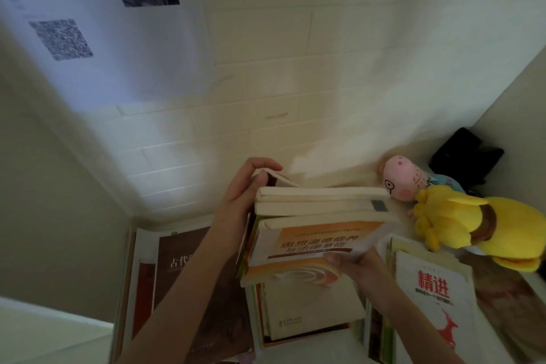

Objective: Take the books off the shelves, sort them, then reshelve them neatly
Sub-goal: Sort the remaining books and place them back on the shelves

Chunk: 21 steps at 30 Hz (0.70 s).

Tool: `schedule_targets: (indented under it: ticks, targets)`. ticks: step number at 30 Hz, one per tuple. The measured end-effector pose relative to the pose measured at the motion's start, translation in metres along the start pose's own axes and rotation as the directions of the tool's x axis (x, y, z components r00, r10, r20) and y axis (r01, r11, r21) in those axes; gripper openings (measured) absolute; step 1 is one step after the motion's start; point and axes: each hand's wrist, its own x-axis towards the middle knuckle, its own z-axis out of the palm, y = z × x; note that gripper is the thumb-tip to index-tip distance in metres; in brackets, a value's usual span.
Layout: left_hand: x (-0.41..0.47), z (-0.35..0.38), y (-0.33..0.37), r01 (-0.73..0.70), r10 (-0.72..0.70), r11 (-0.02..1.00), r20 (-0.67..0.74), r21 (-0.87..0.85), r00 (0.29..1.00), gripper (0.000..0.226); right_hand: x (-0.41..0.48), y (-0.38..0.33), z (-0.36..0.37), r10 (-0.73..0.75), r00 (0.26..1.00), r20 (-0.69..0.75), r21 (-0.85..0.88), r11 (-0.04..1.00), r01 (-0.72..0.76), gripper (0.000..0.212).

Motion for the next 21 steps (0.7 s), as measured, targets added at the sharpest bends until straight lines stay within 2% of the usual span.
schedule_targets:
  ticks: [2, 5, 7, 10, 12, 14, 17, 20, 21]
  targets:
    - [-0.004, 0.005, 0.000, 0.029, -0.030, 0.997, -0.017, -0.066, 0.999, 0.025, 0.000, 0.000, 0.000, -0.001, 1.000, 0.010, -0.027, 1.000, 0.001, 0.043]
    - [-0.010, 0.007, -0.008, 0.011, -0.028, 0.992, -0.139, -0.122, 0.990, 0.041, -0.001, 0.000, 0.001, -0.011, 1.000, 0.026, -0.034, 0.999, 0.012, 0.036]
    - [-0.016, 0.006, -0.016, 0.005, -0.018, 0.998, -0.188, -0.068, 0.982, 0.047, 0.000, 0.002, 0.001, -0.028, 0.999, 0.016, -0.019, 0.999, 0.028, 0.037]
    - [-0.030, 0.011, -0.028, 0.049, -0.032, 0.997, -0.248, 0.060, 0.968, 0.042, 0.003, 0.004, 0.002, -0.035, 0.999, -0.024, 0.041, 0.999, 0.036, 0.039]
    - [-0.037, 0.014, -0.035, 0.001, 0.024, 0.994, -0.225, 0.109, 0.974, 0.058, 0.004, 0.003, 0.003, -0.038, 0.999, -0.023, 0.044, 0.998, 0.039, 0.040]
    - [-0.040, 0.015, -0.040, 0.027, -0.004, 0.995, -0.235, 0.093, 0.972, 0.073, 0.004, 0.002, 0.004, -0.034, 0.999, -0.001, 0.070, 0.997, 0.034, 0.039]
    - [-0.046, 0.015, -0.049, 0.080, -0.044, 0.990, -0.293, 0.115, 0.955, 0.047, 0.004, 0.002, 0.003, -0.021, 1.000, 0.012, 0.099, 0.995, 0.020, 0.037]
    - [-0.058, 0.010, -0.063, 0.041, 0.001, 0.981, -0.214, 0.191, 0.977, 0.080, 0.005, 0.004, 0.004, -0.003, 1.000, 0.015, 0.084, 0.996, 0.002, 0.038]
    - [-0.059, 0.007, -0.065, 0.055, -0.014, 0.977, -0.201, 0.205, 0.980, 0.084, 0.006, 0.004, 0.005, 0.000, 1.000, 0.017, 0.083, 0.997, -0.001, 0.037]
